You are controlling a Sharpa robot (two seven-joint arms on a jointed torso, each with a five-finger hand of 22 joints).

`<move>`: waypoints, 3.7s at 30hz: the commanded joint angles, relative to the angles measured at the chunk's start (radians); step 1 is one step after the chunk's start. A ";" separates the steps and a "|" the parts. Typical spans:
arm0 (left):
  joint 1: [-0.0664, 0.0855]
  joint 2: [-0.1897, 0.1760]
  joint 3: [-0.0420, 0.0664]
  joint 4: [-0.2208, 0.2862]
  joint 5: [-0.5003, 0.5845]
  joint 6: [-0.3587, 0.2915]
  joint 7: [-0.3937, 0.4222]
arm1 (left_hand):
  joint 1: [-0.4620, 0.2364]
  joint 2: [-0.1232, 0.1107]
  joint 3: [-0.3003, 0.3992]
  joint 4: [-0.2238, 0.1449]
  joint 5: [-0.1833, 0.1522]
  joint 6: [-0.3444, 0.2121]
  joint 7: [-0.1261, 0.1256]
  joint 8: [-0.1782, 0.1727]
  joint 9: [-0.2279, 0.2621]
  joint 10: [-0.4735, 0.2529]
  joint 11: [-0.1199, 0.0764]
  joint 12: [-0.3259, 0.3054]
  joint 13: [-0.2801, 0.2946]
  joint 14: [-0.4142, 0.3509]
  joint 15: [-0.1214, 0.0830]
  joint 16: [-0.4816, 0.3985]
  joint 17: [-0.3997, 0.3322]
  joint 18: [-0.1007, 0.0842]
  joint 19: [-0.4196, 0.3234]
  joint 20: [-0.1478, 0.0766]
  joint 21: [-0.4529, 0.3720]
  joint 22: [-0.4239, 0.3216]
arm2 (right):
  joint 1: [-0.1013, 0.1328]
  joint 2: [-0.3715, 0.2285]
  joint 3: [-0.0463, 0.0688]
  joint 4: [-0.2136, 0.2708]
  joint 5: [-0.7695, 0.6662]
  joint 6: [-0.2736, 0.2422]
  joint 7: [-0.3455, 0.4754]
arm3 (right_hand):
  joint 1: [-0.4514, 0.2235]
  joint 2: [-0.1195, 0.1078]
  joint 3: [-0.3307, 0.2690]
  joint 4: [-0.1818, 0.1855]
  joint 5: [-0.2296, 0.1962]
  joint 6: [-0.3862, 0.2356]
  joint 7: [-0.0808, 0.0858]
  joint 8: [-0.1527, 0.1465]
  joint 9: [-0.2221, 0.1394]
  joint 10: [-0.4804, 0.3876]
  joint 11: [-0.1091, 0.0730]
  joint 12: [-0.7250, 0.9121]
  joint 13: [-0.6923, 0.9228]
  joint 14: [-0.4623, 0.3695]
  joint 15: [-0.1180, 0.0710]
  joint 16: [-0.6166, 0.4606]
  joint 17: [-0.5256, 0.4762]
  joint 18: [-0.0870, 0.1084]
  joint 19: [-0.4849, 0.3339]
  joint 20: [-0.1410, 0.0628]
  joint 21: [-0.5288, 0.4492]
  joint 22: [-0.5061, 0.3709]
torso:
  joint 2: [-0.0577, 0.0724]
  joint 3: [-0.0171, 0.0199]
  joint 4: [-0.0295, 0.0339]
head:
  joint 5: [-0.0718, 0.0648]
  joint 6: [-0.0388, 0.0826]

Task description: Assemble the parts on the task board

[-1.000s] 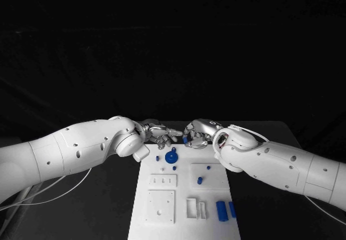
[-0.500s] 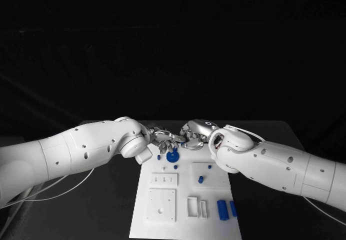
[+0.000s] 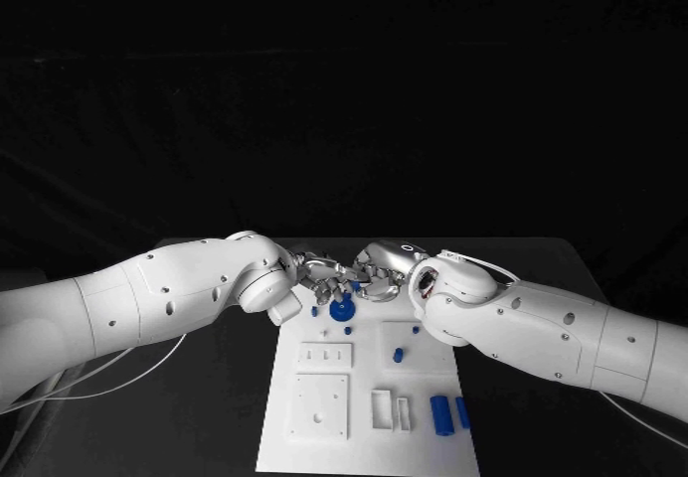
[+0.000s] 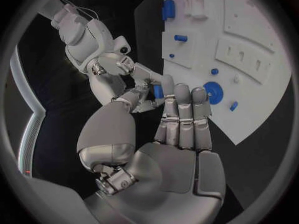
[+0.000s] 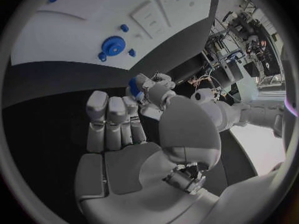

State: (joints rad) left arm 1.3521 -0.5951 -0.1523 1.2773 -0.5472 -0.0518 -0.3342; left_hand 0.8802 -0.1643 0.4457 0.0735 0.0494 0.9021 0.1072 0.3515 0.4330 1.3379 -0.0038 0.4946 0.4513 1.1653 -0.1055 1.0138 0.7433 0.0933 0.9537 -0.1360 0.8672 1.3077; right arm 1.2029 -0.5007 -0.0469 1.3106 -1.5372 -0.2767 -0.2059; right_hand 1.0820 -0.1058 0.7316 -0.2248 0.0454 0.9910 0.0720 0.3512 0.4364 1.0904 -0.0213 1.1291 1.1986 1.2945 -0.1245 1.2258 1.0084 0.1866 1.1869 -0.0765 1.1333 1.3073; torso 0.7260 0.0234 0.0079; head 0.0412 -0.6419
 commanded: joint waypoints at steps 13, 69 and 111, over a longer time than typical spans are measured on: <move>0.001 0.016 -0.003 -0.022 0.005 0.013 -0.005 | 0.082 0.099 -0.030 -0.086 0.006 0.016 -0.001 -0.008 0.005 -0.010 -0.003 0.001 0.009 -0.013 -0.001 0.004 -0.020 -0.017 -0.020 -0.060 0.016 0.014 | -0.002 0.002 0.000 0.015 -0.018 0.019 -0.011 | 0.002 -0.006 0.010 0.001 0.004 0.044 0.016 0.018 0.028 0.004 -0.001 0.000 0.000 0.003 -0.006 -0.003 0.001 0.075 0.001 -0.005 0.006 0.013 | 0.001 0.0002 -0.0007 | 0.000 0.001; 0.000 0.021 -0.008 -0.018 0.001 0.018 -0.006 | 0.074 0.157 0.158 -0.245 0.002 0.186 -0.054 0.048 0.134 0.063 -0.049 0.046 0.046 0.031 -0.043 0.115 -0.064 -0.033 0.024 -0.100 0.089 0.007 | -0.017 0.013 -0.004 0.011 -0.027 0.039 -0.024 | -0.001 -0.008 0.017 0.001 0.004 0.044 0.016 0.018 0.029 0.008 -0.002 0.001 0.002 0.003 -0.006 -0.004 0.001 0.075 0.003 -0.004 0.005 0.012 | 0.003 0.0003 -0.0001 | -0.003 -0.004; -0.002 0.004 -0.016 -0.016 -0.138 0.048 -0.032 | 0.065 0.146 0.176 -0.276 0.022 0.269 -0.096 0.061 0.229 0.106 -0.093 0.184 0.125 0.090 -0.094 0.246 -0.047 -0.018 0.077 -0.133 0.178 0.019 | -0.021 -0.126 -0.004 0.005 0.167 -0.129 0.105 | -0.082 -0.179 -0.164 0.012 0.036 -0.228 0.115 -0.117 -0.016 -0.140 0.094 -0.082 -0.053 -0.105 0.086 -0.074 -0.017 0.075 -0.099 0.032 -0.087 -0.009 | 0.003 0.0014 -0.0011 | -0.004 -0.014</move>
State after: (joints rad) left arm 1.3499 -0.5913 -0.1686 1.2581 -0.6265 -0.0314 -0.3564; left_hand 0.9409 -0.0273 0.6189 -0.1994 0.0670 1.0811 0.0682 0.4113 0.5583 1.4523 -0.0965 0.6745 0.5750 1.2444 -0.1746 1.2548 0.6974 0.0602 1.0331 -0.1679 1.0415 1.3078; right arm 1.1819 -0.6218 -0.0511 1.3162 -1.4241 -0.3624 -0.1480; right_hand 0.9928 -0.2817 0.5722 -0.2120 0.0805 0.7884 0.1625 0.2348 0.4189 0.9557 0.0734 1.0513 1.1456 1.1968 -0.0378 1.1551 0.9932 0.1766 1.0930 -0.0442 1.0521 1.2994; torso 0.7290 0.0248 0.0064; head 0.0367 -0.6552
